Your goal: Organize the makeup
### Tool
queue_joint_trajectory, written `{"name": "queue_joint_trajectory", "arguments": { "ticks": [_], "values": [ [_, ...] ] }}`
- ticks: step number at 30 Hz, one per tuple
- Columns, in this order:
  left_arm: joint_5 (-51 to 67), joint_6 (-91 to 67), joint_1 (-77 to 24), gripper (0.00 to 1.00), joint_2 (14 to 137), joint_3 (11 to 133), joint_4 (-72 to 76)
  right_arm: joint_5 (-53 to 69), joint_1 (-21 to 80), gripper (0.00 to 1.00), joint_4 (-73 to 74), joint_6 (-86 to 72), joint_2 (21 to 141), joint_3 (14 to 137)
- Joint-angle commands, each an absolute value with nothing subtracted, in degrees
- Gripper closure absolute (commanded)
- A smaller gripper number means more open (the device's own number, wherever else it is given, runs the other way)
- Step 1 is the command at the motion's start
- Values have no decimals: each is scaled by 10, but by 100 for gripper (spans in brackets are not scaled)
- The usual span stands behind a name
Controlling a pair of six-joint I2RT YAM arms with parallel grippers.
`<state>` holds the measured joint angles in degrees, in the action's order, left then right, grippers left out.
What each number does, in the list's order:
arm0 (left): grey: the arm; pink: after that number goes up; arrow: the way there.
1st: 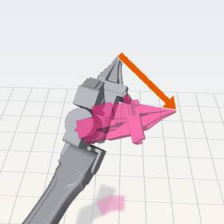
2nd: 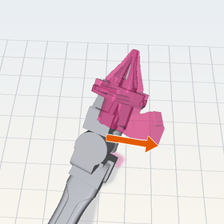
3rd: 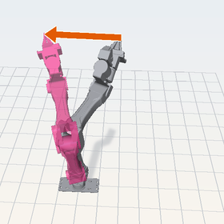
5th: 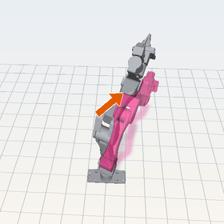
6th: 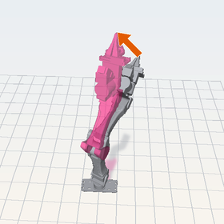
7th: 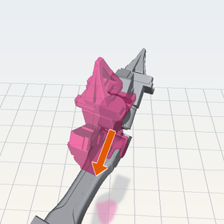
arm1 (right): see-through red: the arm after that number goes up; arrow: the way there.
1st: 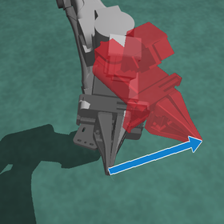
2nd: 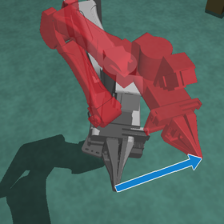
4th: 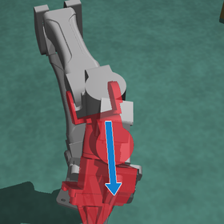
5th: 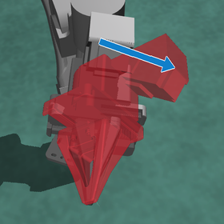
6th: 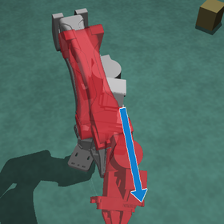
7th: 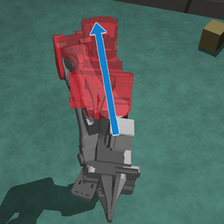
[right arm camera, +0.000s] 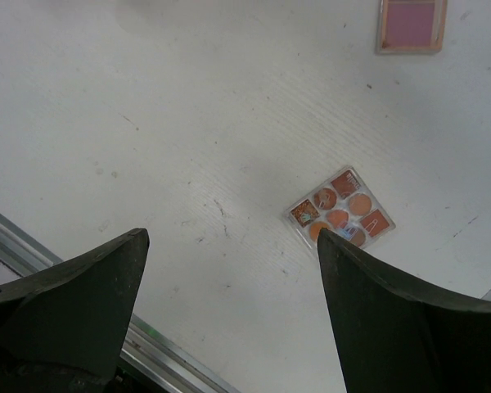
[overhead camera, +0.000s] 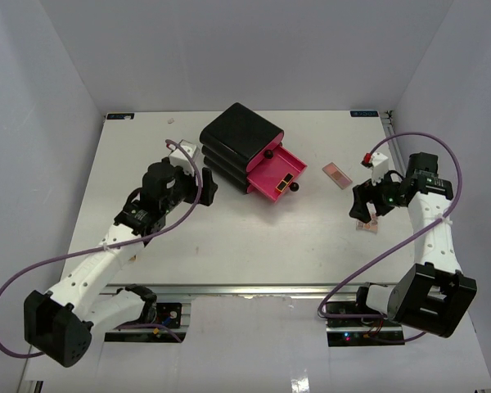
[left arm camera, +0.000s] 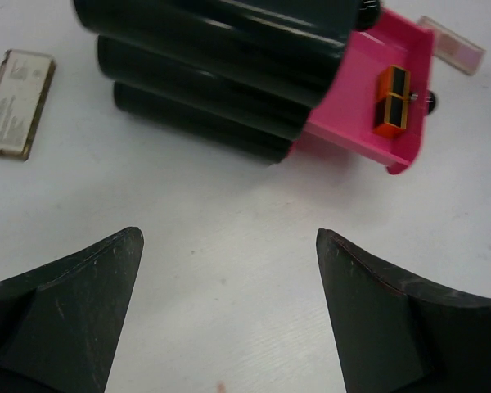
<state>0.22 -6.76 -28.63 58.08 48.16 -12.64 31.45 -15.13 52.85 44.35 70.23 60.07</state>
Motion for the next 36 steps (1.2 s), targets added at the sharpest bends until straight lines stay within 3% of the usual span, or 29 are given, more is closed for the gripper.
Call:
{"name": "queue_joint_trajectory", "arguments": {
  "ticks": [1, 6, 16, 24, 36],
  "values": [
    [-12, -122, -211, 2, 600, 489, -166, 392, -139, 10, 458, 404, 668, 584],
    [-28, -183, -101, 2, 582, 483, -240, 442, -122, 10, 376, 376, 644, 530],
    [-284, -350, -28, 3, 739, 541, -416, 514, -120, 10, 316, 345, 626, 467],
    [-329, -353, 27, 2, 769, 526, -387, 504, -121, 10, 303, 343, 637, 447],
    [-281, -366, 114, 2, 857, 513, -333, 487, -128, 10, 291, 358, 683, 432]
  ]
}}
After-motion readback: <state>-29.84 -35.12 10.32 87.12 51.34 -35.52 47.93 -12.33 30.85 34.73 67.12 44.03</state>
